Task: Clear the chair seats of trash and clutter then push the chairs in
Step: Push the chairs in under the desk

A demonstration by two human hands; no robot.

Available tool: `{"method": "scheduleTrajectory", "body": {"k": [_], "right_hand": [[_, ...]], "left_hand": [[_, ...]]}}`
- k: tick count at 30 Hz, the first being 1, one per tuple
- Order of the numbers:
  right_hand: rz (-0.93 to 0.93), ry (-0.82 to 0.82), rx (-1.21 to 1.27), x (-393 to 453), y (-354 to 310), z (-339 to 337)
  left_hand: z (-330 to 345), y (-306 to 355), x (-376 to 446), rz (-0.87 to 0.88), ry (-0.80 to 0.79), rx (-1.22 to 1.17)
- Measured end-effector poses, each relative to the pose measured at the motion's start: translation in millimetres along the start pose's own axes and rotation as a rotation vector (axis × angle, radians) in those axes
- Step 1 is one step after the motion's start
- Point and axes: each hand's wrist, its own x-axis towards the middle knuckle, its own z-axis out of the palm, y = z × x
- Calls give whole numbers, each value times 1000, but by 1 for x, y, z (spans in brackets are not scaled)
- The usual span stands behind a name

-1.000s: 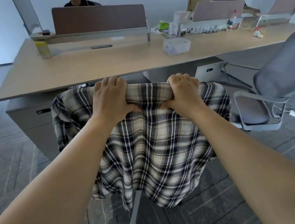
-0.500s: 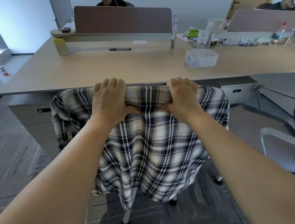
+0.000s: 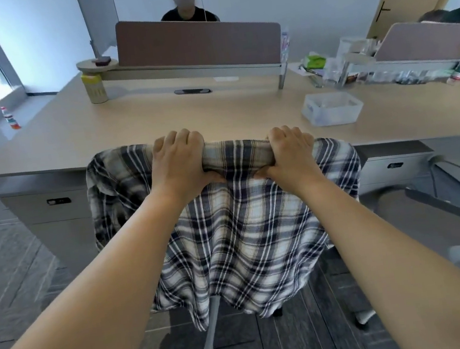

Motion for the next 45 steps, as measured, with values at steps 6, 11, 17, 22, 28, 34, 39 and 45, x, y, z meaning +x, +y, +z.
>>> {"method": "scheduleTrajectory", "body": {"k": [6,11,17,22,28,34,39,45], "right_hand": [[-3,-13,21,53,16,9],[-72,29,-16,95,33,18],[-165,25,36,140,52,28],[-207,34,66,168,55,36],[-219,69,50,181,44,47],[-183,41,18,175,44,41],[-132,12,-17,160,45,36],[-6,-9,48,107,87,17]], "left_hand": [[20,-2,46,-36,-1,-2],[34,-5,81,-57,38,2],[46,-5,123,-117,30,-10],[51,-11,147,-142,16,3],[51,-30,160,-118,17,19],[51,-27,156,-95,25,47],[45,-7,147,-134,-63,155],[43,52,130,92,-80,39]]}}
